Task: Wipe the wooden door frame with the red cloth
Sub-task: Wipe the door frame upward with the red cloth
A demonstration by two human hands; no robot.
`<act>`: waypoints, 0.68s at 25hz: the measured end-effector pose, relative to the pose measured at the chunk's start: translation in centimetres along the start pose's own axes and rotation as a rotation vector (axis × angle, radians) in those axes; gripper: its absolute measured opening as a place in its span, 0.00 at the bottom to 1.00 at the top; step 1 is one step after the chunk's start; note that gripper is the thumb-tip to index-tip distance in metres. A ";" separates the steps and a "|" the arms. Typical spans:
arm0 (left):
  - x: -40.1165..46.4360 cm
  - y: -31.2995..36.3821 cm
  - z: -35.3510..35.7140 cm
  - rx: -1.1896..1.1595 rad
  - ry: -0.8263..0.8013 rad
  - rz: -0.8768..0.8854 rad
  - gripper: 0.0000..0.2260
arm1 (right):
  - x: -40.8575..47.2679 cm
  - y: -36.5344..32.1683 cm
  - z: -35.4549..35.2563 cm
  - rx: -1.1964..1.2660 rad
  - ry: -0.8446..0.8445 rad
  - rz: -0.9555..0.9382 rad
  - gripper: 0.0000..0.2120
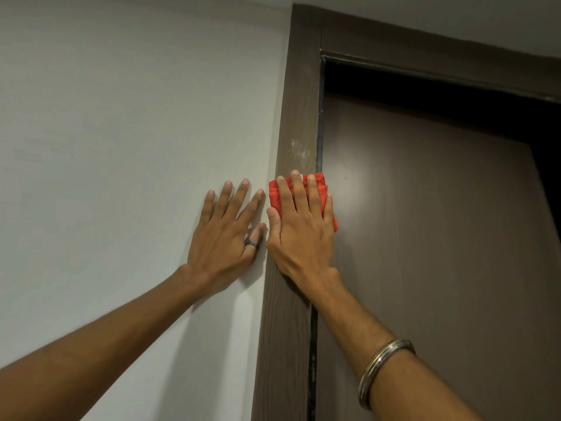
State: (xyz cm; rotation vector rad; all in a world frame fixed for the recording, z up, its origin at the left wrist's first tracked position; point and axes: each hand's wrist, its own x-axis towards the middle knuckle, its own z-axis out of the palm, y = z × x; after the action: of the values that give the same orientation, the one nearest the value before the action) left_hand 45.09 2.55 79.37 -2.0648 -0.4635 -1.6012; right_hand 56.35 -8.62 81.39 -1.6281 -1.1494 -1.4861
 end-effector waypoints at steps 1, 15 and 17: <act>1.0 -0.2 -0.2 0.004 0.002 0.004 0.34 | 0.6 0.1 -0.1 0.003 0.006 -0.002 0.32; 8.5 -2.1 -0.8 0.028 0.057 -0.002 0.34 | 12.5 0.8 -1.7 -0.037 0.096 0.014 0.29; 9.5 -2.6 -1.0 0.030 0.071 -0.001 0.33 | 14.4 0.9 -1.9 -0.035 0.110 0.022 0.29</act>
State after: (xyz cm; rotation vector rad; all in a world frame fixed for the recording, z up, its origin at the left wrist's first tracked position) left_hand 45.32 3.91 89.20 -1.9795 -0.4603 -1.6518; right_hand 56.00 -8.11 95.92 -1.5567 -1.0477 -1.5689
